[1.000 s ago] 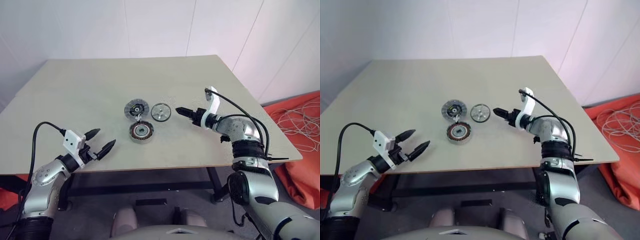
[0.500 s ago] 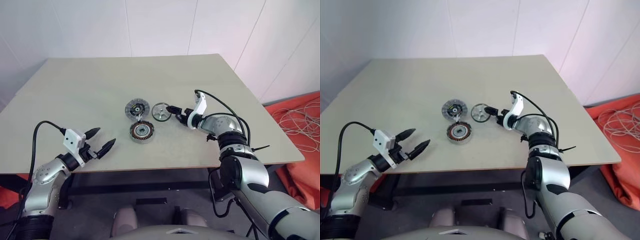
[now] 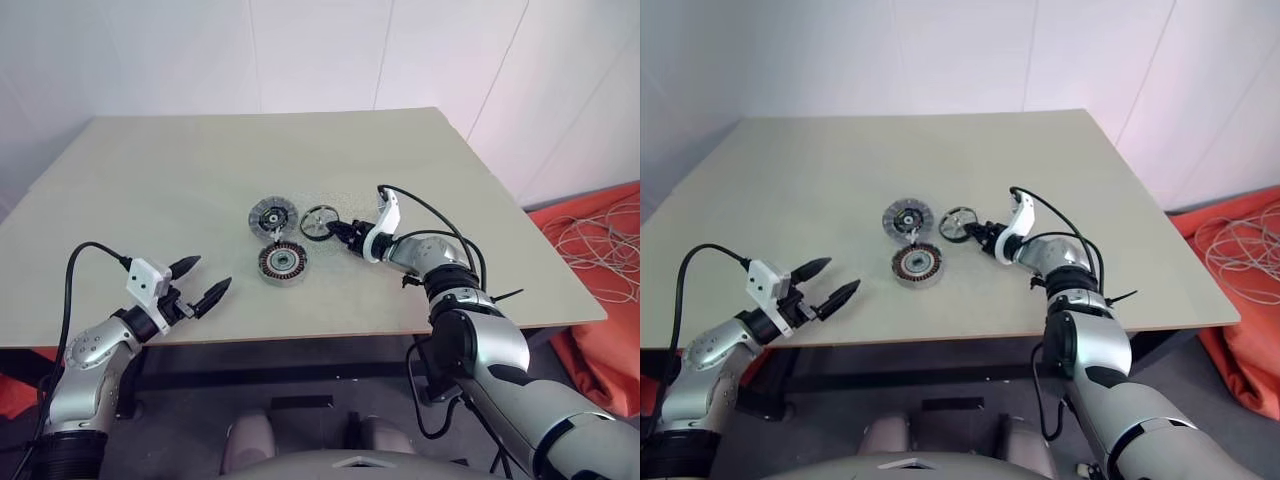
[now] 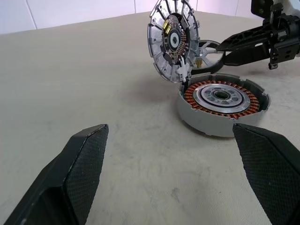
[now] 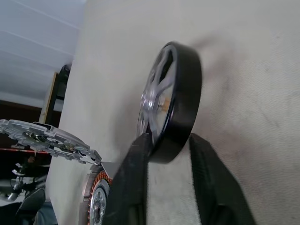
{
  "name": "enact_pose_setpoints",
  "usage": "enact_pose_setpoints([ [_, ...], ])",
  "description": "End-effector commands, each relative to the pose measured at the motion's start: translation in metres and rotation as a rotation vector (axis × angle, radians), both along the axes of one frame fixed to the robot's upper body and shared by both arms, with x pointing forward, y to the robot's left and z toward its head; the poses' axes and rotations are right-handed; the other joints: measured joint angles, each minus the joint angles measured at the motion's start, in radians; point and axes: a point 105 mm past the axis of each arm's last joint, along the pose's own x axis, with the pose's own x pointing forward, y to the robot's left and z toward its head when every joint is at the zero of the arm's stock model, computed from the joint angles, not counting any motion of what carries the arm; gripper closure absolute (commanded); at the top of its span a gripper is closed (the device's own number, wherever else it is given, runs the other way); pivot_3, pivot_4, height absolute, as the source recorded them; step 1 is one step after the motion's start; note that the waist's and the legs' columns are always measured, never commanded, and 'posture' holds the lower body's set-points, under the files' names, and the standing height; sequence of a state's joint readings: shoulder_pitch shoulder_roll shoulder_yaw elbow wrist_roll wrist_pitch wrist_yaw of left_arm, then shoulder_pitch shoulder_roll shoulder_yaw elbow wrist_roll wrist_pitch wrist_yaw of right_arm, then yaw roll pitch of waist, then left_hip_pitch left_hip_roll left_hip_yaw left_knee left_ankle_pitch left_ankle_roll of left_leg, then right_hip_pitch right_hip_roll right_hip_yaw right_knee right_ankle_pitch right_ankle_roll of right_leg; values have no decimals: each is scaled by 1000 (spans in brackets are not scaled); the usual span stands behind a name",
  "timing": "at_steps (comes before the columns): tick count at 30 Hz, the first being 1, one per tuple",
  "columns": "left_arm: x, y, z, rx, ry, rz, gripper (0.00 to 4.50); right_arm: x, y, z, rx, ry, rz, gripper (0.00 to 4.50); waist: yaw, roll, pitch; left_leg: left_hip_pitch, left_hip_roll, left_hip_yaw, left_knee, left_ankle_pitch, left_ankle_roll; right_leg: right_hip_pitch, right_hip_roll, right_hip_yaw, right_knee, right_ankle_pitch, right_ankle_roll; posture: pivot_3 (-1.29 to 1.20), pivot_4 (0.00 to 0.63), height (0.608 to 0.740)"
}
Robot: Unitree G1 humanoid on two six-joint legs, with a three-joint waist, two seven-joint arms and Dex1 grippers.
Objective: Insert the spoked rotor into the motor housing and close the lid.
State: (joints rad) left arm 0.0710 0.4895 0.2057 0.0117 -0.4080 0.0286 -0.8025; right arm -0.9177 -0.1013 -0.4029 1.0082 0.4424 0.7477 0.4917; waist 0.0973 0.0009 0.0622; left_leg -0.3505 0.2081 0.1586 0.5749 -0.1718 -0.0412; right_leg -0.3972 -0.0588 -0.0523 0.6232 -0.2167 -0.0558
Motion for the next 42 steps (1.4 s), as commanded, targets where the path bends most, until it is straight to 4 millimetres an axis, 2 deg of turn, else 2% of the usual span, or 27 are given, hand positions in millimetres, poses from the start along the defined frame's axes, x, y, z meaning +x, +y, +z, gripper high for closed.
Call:
enact_pose_setpoints([
  [1,4,0,15,20,-61,-10,0,5,5,15,27,-44,9,4140,-1,0,0,0,0,0,0,0,0,0,0,0,0,0,0,0,0,740],
  [7,5,-1,15,20,-62,-12,0,11,-13,27,40,-74,-41,4176,1,0,0,1,0,0,0,0,0,0,0,0,0,-3,5,0,0,740],
  [10,5,-2,15,18,-63,-13,0,9,-32,34,46,-83,-65,4176,4,0,0,0,0,0,0,0,0,0,0,0,0,-3,5,0,0,740],
  [13,3,-2,14,18,-59,-21,0,-3,-53,35,53,-53,-76,4176,9,0,0,0,0,0,0,0,0,1,0,0,0,-3,5,0,0,740],
  [16,1,-2,14,17,-57,-25,0,-25,-62,34,61,-13,-63,4176,7,0,0,0,0,0,-2,0,0,0,0,0,-1,-3,5,0,0,740],
  [18,-1,-2,13,17,-56,-26,0,-41,-62,41,93,4,-44,4176,2,0,0,1,0,0,-3,0,0,0,1,0,-2,-3,5,0,0,740],
  [20,-1,-2,14,17,-55,-27,0,-54,-57,48,121,12,-18,4176,-2,1,0,1,0,1,-5,1,-2,-2,2,0,-2,-3,5,0,0,740],
  [23,-1,-2,14,18,-53,-31,0,-76,-32,65,193,-1,90,4176,-1,1,1,2,0,2,-6,2,-4,-3,2,1,-2,-3,6,0,0,740],
  [28,1,-3,15,24,-54,-40,0,-82,1,85,258,-41,157,4176,4,2,1,4,0,1,-9,3,-6,-3,1,1,-4,-3,6,0,0,740],
  [31,2,-2,16,26,-56,-41,0,-83,14,85,267,-6,171,4176,9,1,1,4,-1,0,-9,3,-6,-2,1,1,-6,-3,7,0,0,740],
  [39,1,-2,16,29,-55,-37,0,-96,39,62,210,112,265,4176,0,1,0,3,-1,-7,-14,5,-8,-2,1,1,-10,-3,8,0,0,740],
  [42,1,-2,16,29,-55,-34,0,-102,47,60,212,132,315,4176,0,1,0,1,-1,-7,-17,6,-10,-4,1,1,-10,-3,8,0,0,740],
])
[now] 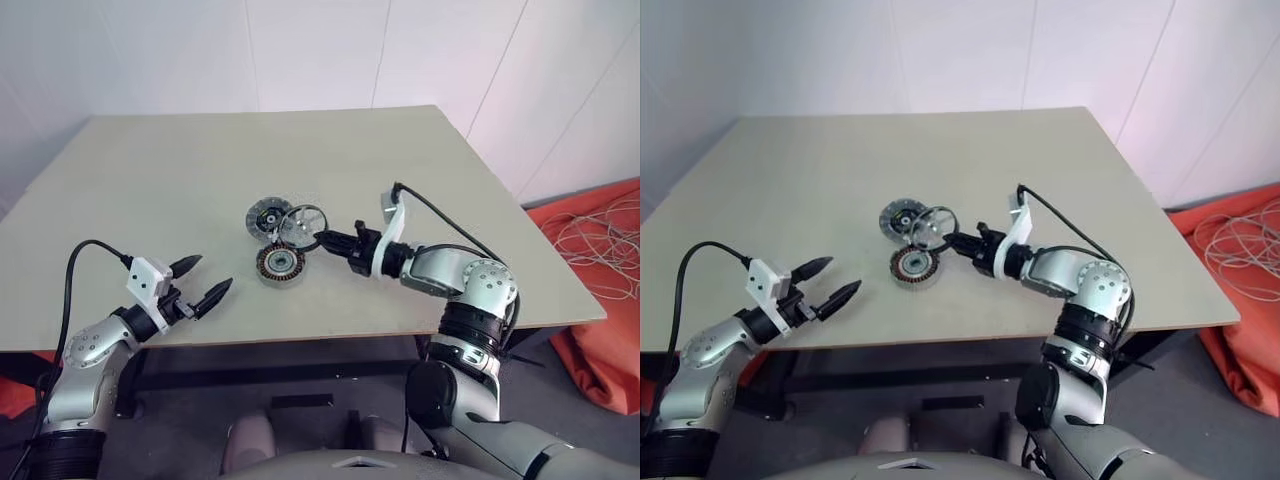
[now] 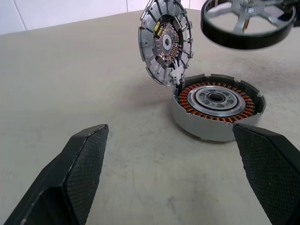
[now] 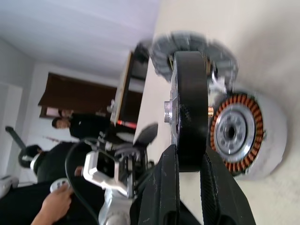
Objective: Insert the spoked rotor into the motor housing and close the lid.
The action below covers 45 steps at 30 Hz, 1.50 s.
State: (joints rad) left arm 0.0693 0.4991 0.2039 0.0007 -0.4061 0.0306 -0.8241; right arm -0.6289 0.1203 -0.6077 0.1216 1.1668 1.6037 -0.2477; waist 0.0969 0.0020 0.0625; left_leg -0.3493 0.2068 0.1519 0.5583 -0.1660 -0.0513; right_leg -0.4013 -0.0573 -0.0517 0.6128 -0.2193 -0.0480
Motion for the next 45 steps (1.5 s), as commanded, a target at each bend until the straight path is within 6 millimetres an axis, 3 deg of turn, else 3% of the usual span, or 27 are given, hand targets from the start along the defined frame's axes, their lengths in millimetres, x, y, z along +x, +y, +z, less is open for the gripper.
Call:
enact_pose_setpoints([
  [1,1,0,13,16,-49,-4,0,-9,18,7,35,-11,86,4176,0,0,0,-1,0,0,-1,0,0,0,0,0,0,0,0,0,0,740],
  [24,-4,1,11,12,-46,16,0,1,33,3,14,62,136,4176,0,-1,0,0,0,1,0,2,-4,1,0,0,1,0,0,0,0,740],
  [33,-3,0,11,12,-47,15,0,3,33,-13,-16,100,120,4176,1,-1,-1,0,0,1,2,2,-4,1,0,0,2,0,0,0,0,740],
  [45,-1,1,13,16,-51,13,0,11,34,-9,28,101,97,4176,0,-1,-1,0,0,1,3,2,-4,1,0,0,5,0,0,0,0,740],
])
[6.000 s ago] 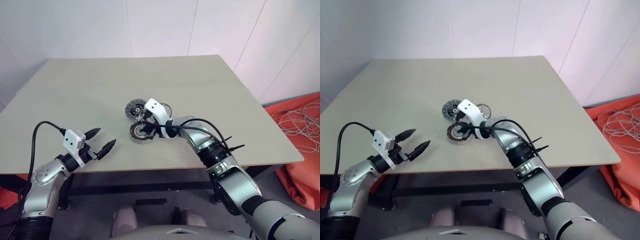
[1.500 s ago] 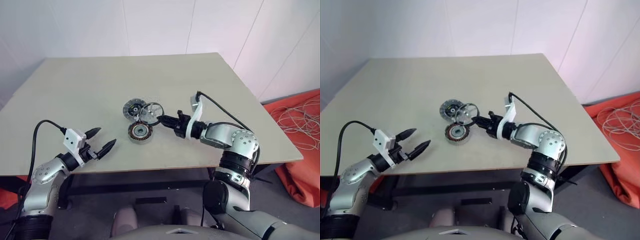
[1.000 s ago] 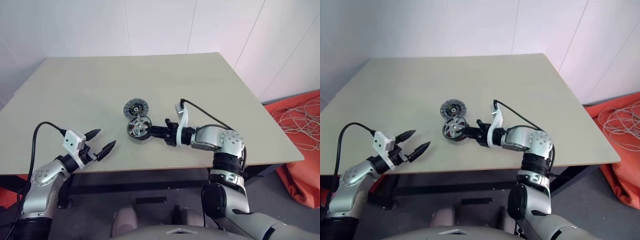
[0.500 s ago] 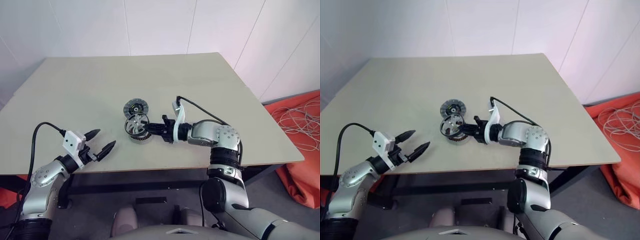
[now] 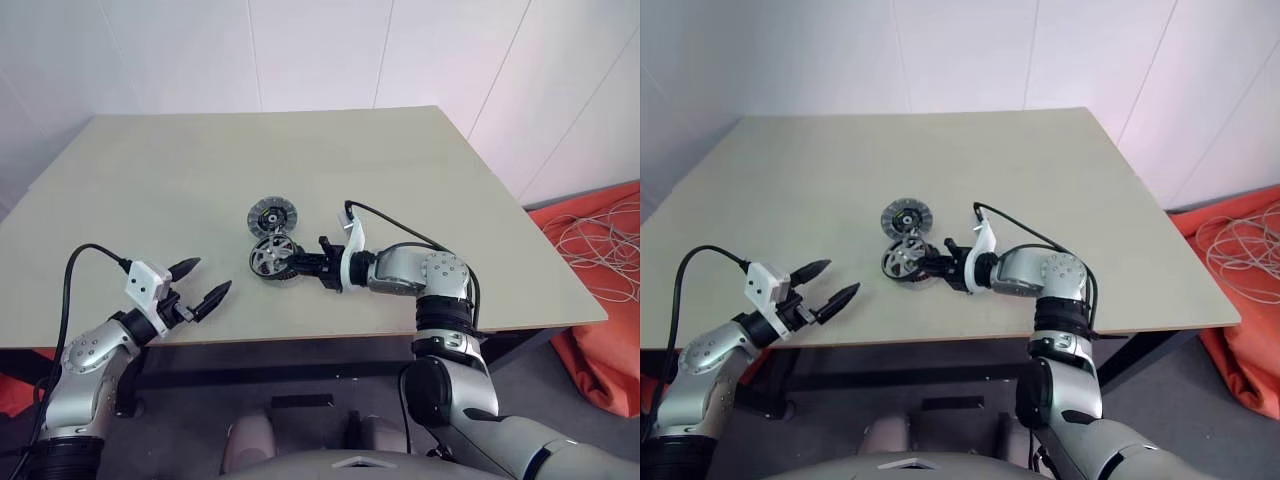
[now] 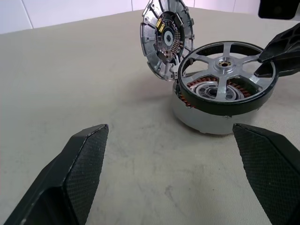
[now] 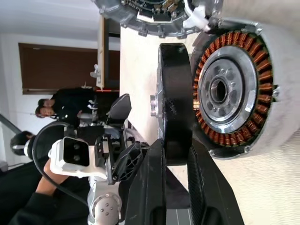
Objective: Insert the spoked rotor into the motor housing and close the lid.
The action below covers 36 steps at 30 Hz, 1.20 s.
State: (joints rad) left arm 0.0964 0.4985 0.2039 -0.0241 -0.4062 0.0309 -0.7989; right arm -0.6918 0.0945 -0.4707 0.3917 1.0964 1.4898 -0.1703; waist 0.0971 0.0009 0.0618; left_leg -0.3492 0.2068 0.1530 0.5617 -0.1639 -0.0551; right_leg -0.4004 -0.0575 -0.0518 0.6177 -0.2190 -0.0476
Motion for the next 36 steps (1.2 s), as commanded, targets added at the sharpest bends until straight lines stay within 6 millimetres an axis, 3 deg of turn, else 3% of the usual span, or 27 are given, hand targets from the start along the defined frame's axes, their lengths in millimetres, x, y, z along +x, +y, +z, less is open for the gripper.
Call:
enact_pose_setpoints([
  [1,3,0,14,12,-54,-8,0,5,3,14,46,-32,-1,4176,0,0,0,0,0,0,0,0,0,0,0,0,0,0,0,0,0,740],
  [36,7,0,17,19,-59,-17,0,12,-4,7,34,-35,-44,4176,0,0,0,0,0,0,1,0,0,0,0,0,2,0,0,0,0,740],
])
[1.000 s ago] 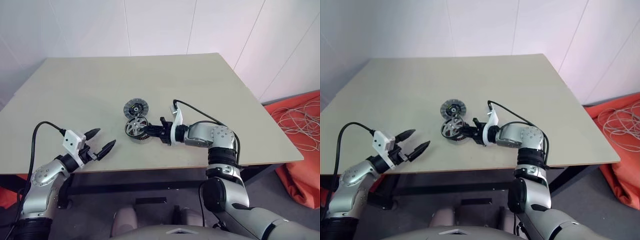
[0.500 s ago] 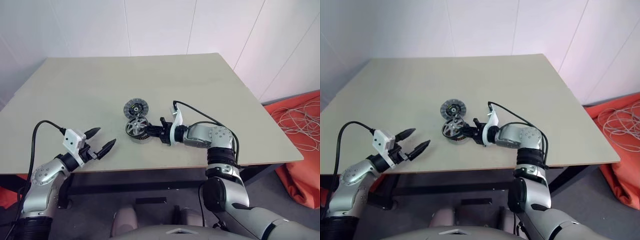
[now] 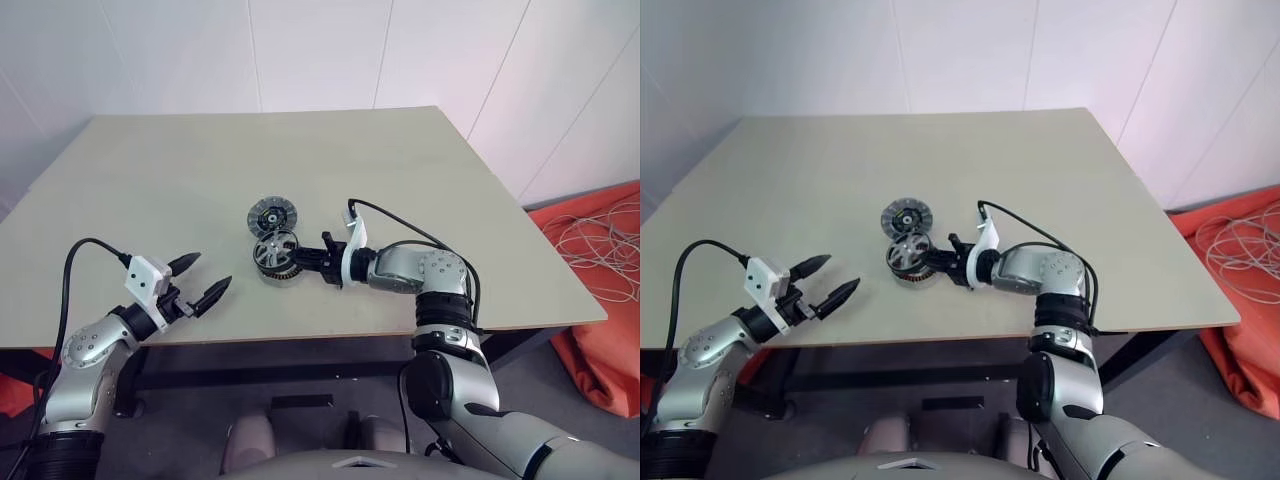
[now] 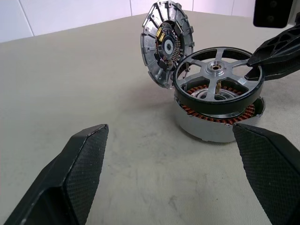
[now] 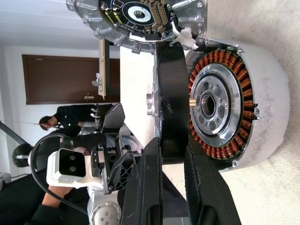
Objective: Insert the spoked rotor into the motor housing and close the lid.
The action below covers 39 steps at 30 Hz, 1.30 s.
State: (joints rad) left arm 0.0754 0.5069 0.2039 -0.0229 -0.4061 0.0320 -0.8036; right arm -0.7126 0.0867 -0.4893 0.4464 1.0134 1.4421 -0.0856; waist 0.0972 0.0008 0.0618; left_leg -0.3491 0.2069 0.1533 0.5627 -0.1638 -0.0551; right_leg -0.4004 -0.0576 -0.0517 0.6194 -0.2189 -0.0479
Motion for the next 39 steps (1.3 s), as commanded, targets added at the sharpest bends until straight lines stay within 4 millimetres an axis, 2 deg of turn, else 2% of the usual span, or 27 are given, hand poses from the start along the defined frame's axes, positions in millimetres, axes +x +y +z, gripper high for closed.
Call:
enact_pose_setpoints([
  [1,3,0,11,11,-42,-7,0,3,-1,12,14,-54,-3,3826,0,0,0,0,0,0,0,0,0,0,0,0,0,0,0,0,0,740],
  [8,2,1,11,12,-43,-5,0,5,-2,15,8,-74,-13,1642,0,0,0,0,0,0,0,0,0,0,0,0,0,0,0,0,0,740],
  [13,2,0,11,12,-43,-7,0,4,-4,32,41,-130,-2,11,1,0,0,0,0,0,0,0,0,0,0,0,0,0,0,0,0,740],
  [18,3,-1,10,10,-40,-12,0,-1,-13,55,45,-214,17,11,2,0,0,0,0,0,0,0,0,0,0,0,0,0,0,0,0,740],
  [21,3,-2,10,8,-38,-15,0,-3,-18,63,34,-251,25,11,2,0,0,0,0,0,0,0,0,0,0,0,1,0,0,0,0,740],
  [24,4,-3,9,7,-36,-21,0,-5,-23,64,13,-273,32,11,2,0,0,1,0,0,0,0,0,1,0,0,1,0,0,0,0,740],
  [28,5,-5,9,3,-37,-26,0,-8,-33,60,-122,-342,62,11,6,0,0,1,0,0,0,0,0,2,0,0,0,0,0,0,0,740],
  [33,6,-5,9,-1,-38,-26,0,-3,-31,67,-269,-568,63,11,6,0,0,1,0,0,0,0,0,2,0,0,0,0,0,0,0,740],
  [35,7,-5,9,-4,-41,-24,0,0,-22,67,-349,-716,95,11,5,0,0,1,0,0,1,0,0,2,0,0,0,0,0,0,0,740],
  [39,9,-8,10,-5,-45,-27,0,5,-3,65,-462,-964,156,892,6,-1,0,0,0,0,1,-1,1,2,0,0,0,0,0,0,0,740],
])
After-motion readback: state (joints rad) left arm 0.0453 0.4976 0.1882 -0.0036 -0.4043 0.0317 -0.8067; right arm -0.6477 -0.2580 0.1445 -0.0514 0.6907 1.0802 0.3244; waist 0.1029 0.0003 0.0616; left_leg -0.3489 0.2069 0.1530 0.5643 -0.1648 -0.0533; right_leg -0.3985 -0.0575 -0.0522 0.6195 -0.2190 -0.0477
